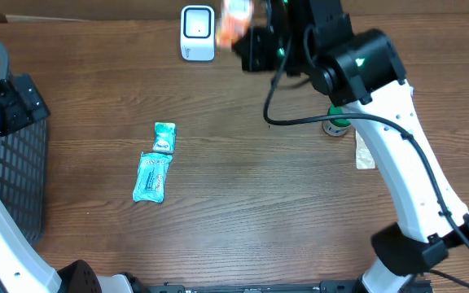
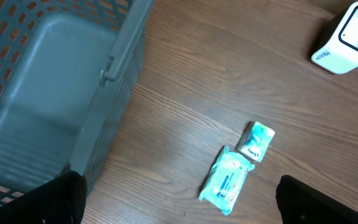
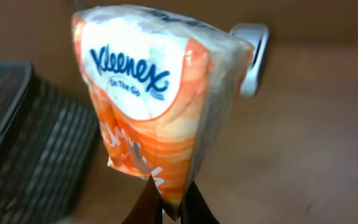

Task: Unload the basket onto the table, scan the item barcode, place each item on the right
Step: 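Lift the orange pack and bring it toward the scanner, then hold the orange pack in front of the scanner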

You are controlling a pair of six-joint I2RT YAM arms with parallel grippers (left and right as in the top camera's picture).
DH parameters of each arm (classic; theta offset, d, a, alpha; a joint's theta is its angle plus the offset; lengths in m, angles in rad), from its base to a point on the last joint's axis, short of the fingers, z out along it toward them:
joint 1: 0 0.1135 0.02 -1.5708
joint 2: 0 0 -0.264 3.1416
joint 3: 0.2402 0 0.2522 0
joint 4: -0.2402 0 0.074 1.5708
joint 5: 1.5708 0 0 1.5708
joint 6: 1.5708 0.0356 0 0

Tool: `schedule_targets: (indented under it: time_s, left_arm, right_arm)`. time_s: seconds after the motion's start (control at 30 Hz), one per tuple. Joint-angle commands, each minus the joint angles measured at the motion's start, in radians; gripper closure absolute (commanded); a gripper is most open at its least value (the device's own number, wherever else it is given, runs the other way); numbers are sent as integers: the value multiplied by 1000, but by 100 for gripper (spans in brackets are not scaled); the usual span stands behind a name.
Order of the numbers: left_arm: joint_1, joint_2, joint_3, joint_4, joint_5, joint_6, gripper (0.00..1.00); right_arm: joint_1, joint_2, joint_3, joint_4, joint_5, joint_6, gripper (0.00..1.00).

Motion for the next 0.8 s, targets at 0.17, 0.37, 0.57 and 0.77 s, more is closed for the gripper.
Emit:
schedule_targets:
  time_s: [0.17, 0.37, 0.57, 0.77]
  left_arm:
    - [-2, 3, 10, 1, 11, 16, 1]
    - [-2, 3, 10, 1, 11, 16, 0]
    - [-2, 3, 10, 1, 11, 16, 0]
    - [-2, 3, 10, 1, 11, 16, 0]
  right_arm:
    - [106, 238, 89, 236, 618, -328, 96]
    - [104, 450, 89, 536, 755, -721, 96]
    - [91, 631, 88, 804, 753, -1143, 96]
    - [91, 728, 87, 871, 661, -1405, 96]
